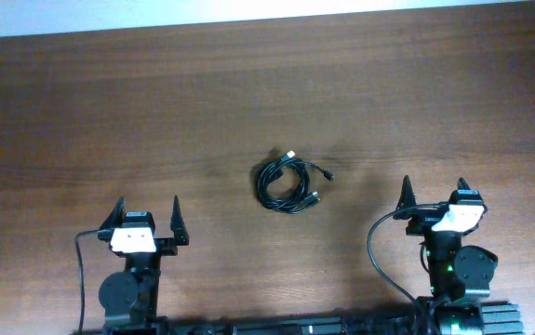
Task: Untangle cables
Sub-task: 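Reach the left gripper forward and grasp the black cable bundle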
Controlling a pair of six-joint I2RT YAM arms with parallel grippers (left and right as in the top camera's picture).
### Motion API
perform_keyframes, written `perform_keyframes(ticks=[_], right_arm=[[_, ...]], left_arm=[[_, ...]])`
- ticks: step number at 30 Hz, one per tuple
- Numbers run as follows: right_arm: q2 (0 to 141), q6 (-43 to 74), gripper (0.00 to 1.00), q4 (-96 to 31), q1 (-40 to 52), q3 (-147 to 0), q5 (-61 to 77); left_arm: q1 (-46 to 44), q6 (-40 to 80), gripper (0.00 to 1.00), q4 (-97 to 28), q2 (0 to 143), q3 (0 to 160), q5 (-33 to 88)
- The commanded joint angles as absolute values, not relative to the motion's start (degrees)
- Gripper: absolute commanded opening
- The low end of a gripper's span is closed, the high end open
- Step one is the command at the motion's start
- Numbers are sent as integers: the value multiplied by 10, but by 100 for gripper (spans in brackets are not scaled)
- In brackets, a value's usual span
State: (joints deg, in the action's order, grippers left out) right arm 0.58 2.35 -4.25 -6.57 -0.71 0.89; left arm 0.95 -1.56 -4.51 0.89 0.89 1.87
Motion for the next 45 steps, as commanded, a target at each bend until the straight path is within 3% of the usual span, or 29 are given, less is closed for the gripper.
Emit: perform_keyframes(ticks=[1, 24, 28, 31, 34, 39, 45], right_arm=[[2, 20, 98, -44, -68, -3, 8], [2, 20, 98, -44, -68, -3, 8], [2, 20, 99, -44, -68, -3, 8], [2, 20, 99, -44, -68, -3, 8], [2, 20, 99, -44, -68, -3, 8], [2, 20, 99, -44, -68, -3, 8], [2, 20, 98, -44, -68, -3, 8]], left_arm=[[13, -24, 99, -46, 3, 5, 15], [13, -24, 99, -46, 3, 5, 11], [13, 23, 99, -41, 8, 10, 77], [12, 109, 99, -125, 8, 74, 78], [12, 111, 99, -199, 18, 169, 83], [12, 111, 98, -199, 180, 272, 114], [1, 111, 99, -204, 449, 392, 241]])
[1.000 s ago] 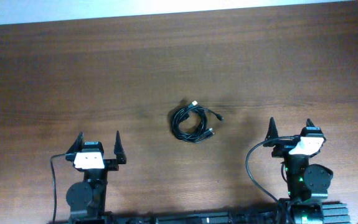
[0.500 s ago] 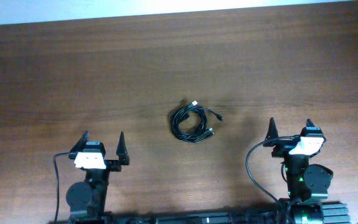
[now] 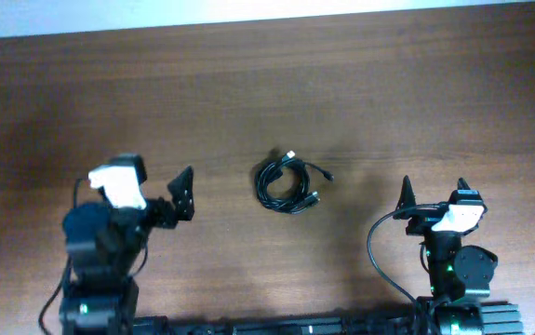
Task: Untangle cables
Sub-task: 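Reach the left gripper forward and grasp the black cable bundle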
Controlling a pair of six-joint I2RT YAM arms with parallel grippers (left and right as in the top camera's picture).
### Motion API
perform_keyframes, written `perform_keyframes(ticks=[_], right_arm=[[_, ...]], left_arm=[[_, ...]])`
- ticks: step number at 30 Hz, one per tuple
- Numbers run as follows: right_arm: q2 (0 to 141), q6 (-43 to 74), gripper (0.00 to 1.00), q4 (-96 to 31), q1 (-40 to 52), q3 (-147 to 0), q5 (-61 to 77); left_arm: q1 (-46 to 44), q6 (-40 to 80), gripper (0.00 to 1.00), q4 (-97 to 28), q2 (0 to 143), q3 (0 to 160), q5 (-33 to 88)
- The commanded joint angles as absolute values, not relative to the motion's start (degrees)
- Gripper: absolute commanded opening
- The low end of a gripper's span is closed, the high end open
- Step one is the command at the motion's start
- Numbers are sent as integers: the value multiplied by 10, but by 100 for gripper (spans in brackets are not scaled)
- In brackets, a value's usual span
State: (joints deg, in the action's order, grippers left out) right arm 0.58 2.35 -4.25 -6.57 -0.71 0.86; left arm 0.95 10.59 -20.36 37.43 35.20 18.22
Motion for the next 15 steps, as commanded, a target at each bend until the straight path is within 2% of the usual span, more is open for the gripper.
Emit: perform_keyframes(ticks=[1, 7, 12, 14, 15], right_arm=[[2, 20, 99, -44, -68, -3, 8], [2, 20, 98, -44, -68, -3, 8], [2, 20, 98, -44, -68, -3, 8], [2, 20, 98, -44, -68, -3, 8], [2, 20, 99, -44, -68, -3, 8]], left_arm=[[-15, 111, 99, -204, 477, 402, 240], [-183, 111, 99, -169, 666, 444, 176], [-199, 111, 99, -124, 779, 444, 197], [-199, 114, 90, -123, 811, 444, 190], [-209, 129, 86, -124, 830, 444, 145]])
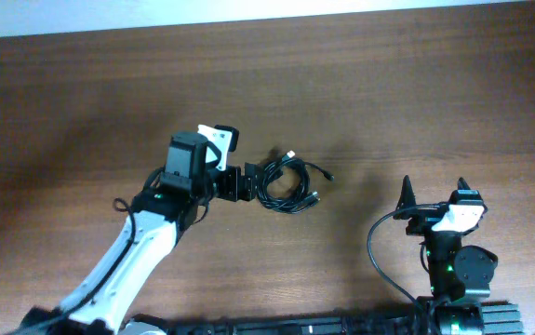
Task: Untangle cables
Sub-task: 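Reach the left gripper forward and grasp the black cable bundle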
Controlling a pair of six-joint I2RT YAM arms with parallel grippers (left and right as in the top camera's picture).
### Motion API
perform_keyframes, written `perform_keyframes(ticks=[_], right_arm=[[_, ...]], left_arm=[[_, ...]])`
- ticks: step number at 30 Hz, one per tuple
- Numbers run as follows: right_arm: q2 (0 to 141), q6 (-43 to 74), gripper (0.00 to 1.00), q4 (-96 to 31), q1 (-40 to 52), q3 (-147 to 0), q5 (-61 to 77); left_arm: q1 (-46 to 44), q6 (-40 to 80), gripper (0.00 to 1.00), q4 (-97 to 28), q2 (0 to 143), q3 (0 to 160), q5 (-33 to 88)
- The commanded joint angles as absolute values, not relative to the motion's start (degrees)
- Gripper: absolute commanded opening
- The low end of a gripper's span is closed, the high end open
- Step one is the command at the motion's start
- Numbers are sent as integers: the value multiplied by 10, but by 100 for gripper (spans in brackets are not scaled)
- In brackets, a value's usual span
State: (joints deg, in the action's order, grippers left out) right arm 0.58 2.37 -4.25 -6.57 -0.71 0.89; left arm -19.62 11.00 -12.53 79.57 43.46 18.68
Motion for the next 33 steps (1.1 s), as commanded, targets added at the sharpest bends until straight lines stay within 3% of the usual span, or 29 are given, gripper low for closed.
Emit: perform_keyframes(ticks=[1, 7, 12, 14, 15, 19, 20, 21, 22, 23, 24, 26, 29, 33], right_arm=[[2, 20, 99, -44, -68, -3, 8], [2, 20, 99, -44, -68, -3, 8], [2, 20, 99, -44, -68, -3, 8], [2, 20, 99, -44, -68, -3, 8], [2, 20, 98, -44, -68, -3, 8], [2, 20, 99, -44, -68, -3, 8], [2, 20, 99, -44, -68, -3, 8], [2, 20, 98, -44, -68, -3, 8], [2, 20, 99, -44, -68, -3, 8], [2, 20, 99, -44, -68, -3, 8], [2, 20, 99, -44, -68, -3, 8], [2, 20, 99, -44, -68, -3, 8], [2, 20, 98, -44, -68, -3, 8], [2, 20, 99, -44, -68, -3, 8]], left_arm=[[-223, 129, 84, -124, 845, 444, 99], [-308, 159, 55, -51, 939, 444, -77], [-308, 158, 49, -39, 1000, 444, -66], [-306, 158, 21, -44, 1000, 444, -91], [-306, 158, 19, -53, 999, 444, -116], [-274, 185, 0, -251, 971, 511, -310], [-254, 189, 0, -287, 955, 533, -307], [-239, 189, 2, -299, 938, 543, -274], [-229, 204, 13, -314, 917, 551, -241], [-216, 234, 18, -343, 890, 564, -223], [-201, 246, 64, -369, 837, 577, -196], [-198, 246, 96, -372, 790, 577, -139], [-198, 246, 99, -403, 788, 577, -17], [-198, 295, 99, -438, 788, 576, 17]])
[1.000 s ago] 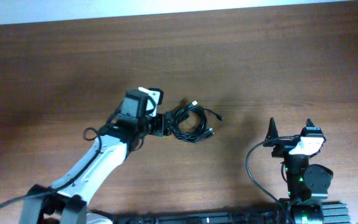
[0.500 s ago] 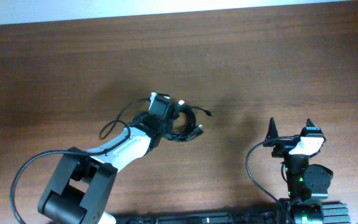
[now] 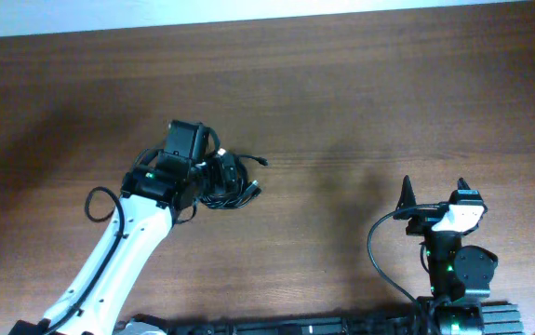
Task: Untangle cables
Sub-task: 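Reach the left gripper forward and grasp the black cable bundle, then lift the bundle with the left gripper and bring the right gripper to it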
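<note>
A black cable bundle (image 3: 239, 189) lies coiled on the wooden table (image 3: 360, 84), left of the middle, with one plug end (image 3: 261, 162) sticking out to the right. My left gripper (image 3: 217, 179) is at the bundle's left side and looks shut on its loops; the wrist hides the fingers in part. My right gripper (image 3: 434, 194) rests at the near right with its fingers spread open, pointing away from me and holding nothing, far from the bundle.
The left arm (image 3: 123, 247) stretches diagonally from the near left edge towards the bundle. The right arm's base (image 3: 458, 270) and its cable loop (image 3: 379, 251) sit at the near right edge.
The cable bundle now lies well to the left of where it was, with my left gripper closed in on its loops. The left wrist has drawn back leftward. The right arm is unchanged.
Both grippers first rested open at the near edge, with the bundle at the table's middle. The left arm then rose and turned towards the bundle, then reached its left side. Now the bundle sits further left, in the left gripper.
</note>
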Controlling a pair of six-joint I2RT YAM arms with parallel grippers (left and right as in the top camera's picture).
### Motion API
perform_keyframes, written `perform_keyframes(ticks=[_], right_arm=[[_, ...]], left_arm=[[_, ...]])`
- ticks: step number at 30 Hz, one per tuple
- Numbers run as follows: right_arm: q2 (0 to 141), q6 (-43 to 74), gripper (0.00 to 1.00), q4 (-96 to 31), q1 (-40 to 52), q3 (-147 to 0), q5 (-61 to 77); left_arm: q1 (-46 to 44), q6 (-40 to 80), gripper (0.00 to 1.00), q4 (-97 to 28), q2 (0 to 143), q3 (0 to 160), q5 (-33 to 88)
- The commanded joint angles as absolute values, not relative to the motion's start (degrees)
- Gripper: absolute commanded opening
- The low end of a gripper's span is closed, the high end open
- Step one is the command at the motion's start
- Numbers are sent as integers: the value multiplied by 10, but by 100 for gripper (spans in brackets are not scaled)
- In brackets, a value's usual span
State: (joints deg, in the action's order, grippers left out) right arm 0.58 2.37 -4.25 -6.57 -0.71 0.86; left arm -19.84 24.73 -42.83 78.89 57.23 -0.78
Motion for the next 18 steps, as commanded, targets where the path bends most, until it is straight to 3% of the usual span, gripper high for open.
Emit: perform_keyframes(ticks=[1, 8, 15, 18], right_arm=[[2, 20, 99, -44, -68, -3, 8], [2, 20, 99, -44, -68, -3, 8], [2, 20, 98, -44, -68, -3, 8], [2, 20, 99, -44, -68, -3, 8]], left_arm=[[-198, 309, 99, -449, 788, 576, 18], [-198, 345, 89, -460, 800, 572, -20], [-198, 345, 73, -433, 967, 572, -39], [-188, 345, 74, -425, 979, 581, -71]])
